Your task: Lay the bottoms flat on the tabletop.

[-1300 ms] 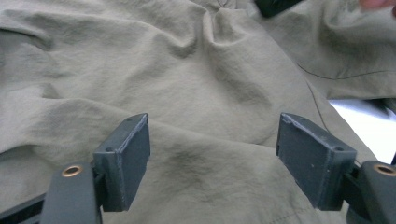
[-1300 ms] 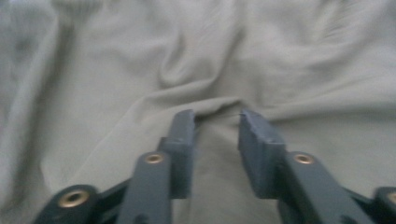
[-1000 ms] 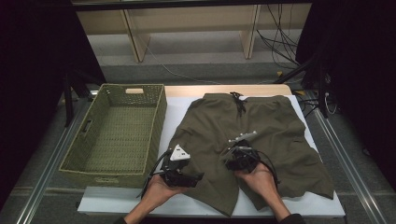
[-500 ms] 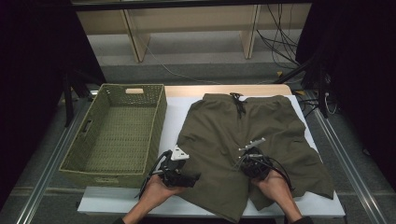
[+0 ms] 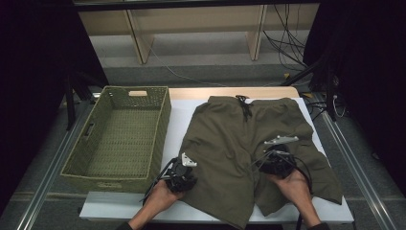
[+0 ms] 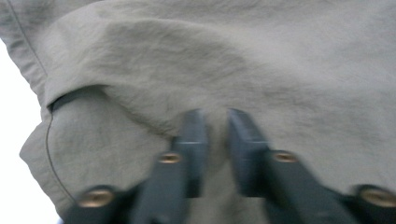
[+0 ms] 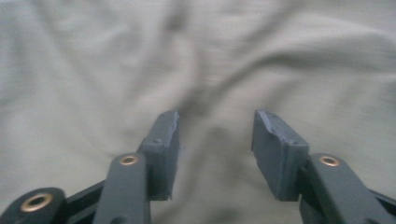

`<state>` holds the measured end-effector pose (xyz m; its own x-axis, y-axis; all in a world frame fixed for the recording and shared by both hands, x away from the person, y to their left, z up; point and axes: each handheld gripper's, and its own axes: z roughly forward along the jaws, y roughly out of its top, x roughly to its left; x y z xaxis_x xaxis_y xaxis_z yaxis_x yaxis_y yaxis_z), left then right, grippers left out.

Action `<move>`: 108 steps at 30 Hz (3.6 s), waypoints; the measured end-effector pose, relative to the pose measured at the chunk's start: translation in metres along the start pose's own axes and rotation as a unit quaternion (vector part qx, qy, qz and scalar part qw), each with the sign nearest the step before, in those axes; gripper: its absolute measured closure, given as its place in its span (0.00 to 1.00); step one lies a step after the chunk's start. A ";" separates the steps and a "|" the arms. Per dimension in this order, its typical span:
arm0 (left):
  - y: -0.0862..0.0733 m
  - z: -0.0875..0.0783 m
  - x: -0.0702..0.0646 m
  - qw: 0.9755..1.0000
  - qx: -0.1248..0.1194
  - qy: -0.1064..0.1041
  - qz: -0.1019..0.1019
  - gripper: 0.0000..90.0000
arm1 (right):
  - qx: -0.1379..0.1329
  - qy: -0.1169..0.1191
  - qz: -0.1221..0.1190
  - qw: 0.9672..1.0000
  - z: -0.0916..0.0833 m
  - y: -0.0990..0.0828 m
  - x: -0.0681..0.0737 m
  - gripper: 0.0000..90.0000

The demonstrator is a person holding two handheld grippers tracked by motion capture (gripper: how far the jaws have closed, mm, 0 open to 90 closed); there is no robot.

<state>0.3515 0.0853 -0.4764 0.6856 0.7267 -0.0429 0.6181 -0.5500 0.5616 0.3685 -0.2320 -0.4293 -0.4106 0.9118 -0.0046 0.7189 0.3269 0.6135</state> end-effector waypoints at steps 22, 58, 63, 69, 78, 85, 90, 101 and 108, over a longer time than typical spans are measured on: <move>-0.011 -0.011 -0.015 0.998 0.016 -0.039 0.038 0.99 | 0.016 -0.127 0.170 0.977 -0.055 -0.086 -0.123 0.57; -0.009 -0.015 -0.009 0.998 0.016 -0.040 0.034 0.99 | 0.113 -0.142 0.178 0.967 -0.061 -0.119 -0.139 0.99; -0.009 -0.015 -0.009 0.998 0.018 -0.039 0.035 0.99 | 0.124 -0.155 0.179 0.964 -0.063 -0.120 -0.142 0.99; -0.009 -0.014 -0.009 0.998 0.021 -0.040 0.034 0.99 | 0.094 -0.177 0.183 0.962 -0.063 -0.113 -0.141 0.63; -0.011 -0.013 -0.012 0.998 0.034 -0.043 0.038 1.00 | -0.016 -0.049 0.136 0.989 -0.056 -0.066 -0.089 0.59; -0.013 -0.016 -0.014 0.997 0.037 -0.048 0.043 1.00 | 0.009 0.032 0.064 0.997 -0.016 -0.031 -0.031 0.60; -0.013 -0.017 -0.015 0.997 0.035 -0.051 0.043 1.00 | 0.042 0.053 0.026 0.997 0.010 -0.015 0.002 0.63; -0.013 -0.020 -0.020 0.996 0.031 -0.062 0.049 1.00 | 0.112 0.026 -0.043 0.992 0.030 -0.016 0.036 0.98; -0.014 -0.026 -0.030 0.993 0.025 -0.105 0.051 1.00 | 0.116 0.028 -0.048 0.992 0.012 -0.027 0.025 0.99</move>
<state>0.3122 0.0824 -0.4618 0.8077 0.5669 -0.1619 0.5557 -0.6402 0.5304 0.3455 -0.2153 -0.4556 -0.5084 0.8611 -0.0066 0.7824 0.4651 0.4142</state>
